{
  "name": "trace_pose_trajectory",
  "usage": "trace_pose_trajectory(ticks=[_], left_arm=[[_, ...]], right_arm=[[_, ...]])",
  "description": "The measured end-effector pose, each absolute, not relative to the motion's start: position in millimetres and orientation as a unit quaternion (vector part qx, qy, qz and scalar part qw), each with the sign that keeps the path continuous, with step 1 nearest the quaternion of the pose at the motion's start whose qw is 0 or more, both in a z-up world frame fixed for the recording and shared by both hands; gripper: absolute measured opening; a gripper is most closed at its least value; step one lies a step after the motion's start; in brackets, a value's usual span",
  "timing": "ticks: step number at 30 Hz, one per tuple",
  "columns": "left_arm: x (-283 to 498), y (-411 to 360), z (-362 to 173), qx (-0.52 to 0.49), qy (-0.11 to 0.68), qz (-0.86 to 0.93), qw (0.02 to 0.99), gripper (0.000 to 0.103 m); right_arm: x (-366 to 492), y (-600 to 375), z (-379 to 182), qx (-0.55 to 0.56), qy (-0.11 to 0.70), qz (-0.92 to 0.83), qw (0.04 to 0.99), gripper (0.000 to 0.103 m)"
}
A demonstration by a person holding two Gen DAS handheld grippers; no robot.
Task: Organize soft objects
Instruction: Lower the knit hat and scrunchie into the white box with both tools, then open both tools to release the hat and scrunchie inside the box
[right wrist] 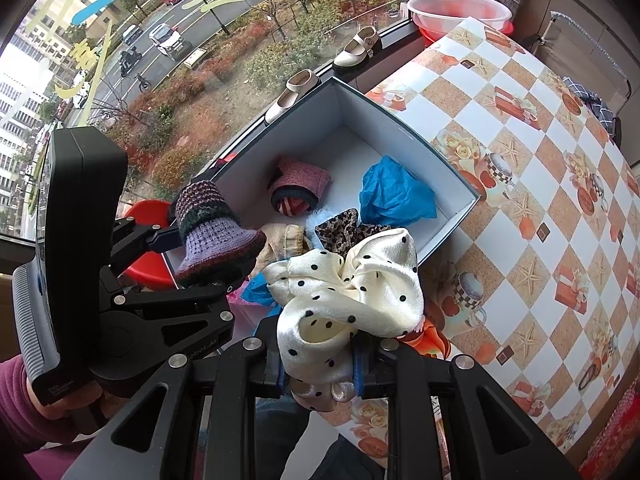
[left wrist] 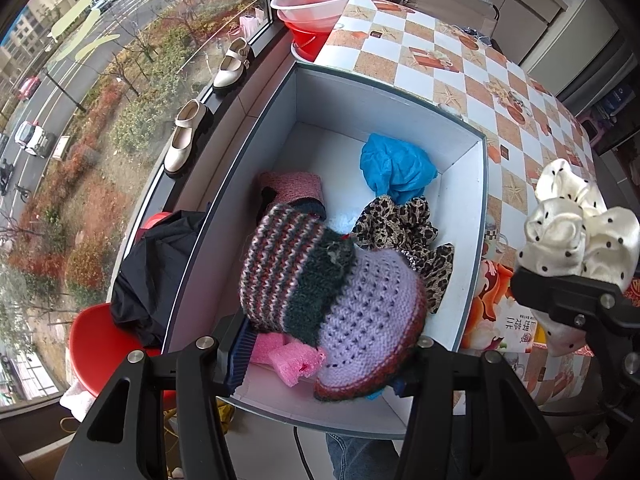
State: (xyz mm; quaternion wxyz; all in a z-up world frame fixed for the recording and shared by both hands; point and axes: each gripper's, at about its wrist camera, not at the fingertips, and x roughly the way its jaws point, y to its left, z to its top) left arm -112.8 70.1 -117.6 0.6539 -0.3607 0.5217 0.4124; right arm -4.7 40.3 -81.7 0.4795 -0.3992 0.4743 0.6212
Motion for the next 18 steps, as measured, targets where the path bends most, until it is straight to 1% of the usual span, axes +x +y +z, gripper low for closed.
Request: trace_pose_trajectory(ticks=[10, 12, 13, 15, 16, 18], left_arm=[[-110.7, 74.8, -117.7, -0.364, 0.521, 0.413, 0.652, 0.059], [-110.4, 74.8, -116.7, -0.363, 0.519, 0.412, 0.655, 0.062], [-110.3, 74.7, -115.4, -0.361, 0.516, 0.412, 0.659, 0.063], [-109.3, 74.4, -113.1, -0.357, 0.510, 0.413, 0.665, 0.080], [-108.9, 74.4, -113.0, -0.356, 0.510, 0.409, 0.668, 0.082], [-107.2, 74.3, -116.2, -0.351, 0.522, 0.403, 0.665, 0.082]], right_arm=[[-10.0, 53.2, -84.6, -0.402, 0.472, 0.624, 0.476, 0.023], [-10.8, 55.6, -84.7, -0.403, 0.471, 0.624, 0.476, 0.023], [-10.8, 56.7, -84.9, -0.402, 0.472, 0.624, 0.476, 0.023], [-10.1, 58.9, -85.3, -0.400, 0.476, 0.622, 0.475, 0.023], [-9.4, 59.7, -85.6, -0.398, 0.481, 0.622, 0.473, 0.027], [-7.1, 60.6, -85.2, -0.396, 0.484, 0.619, 0.476, 0.050]])
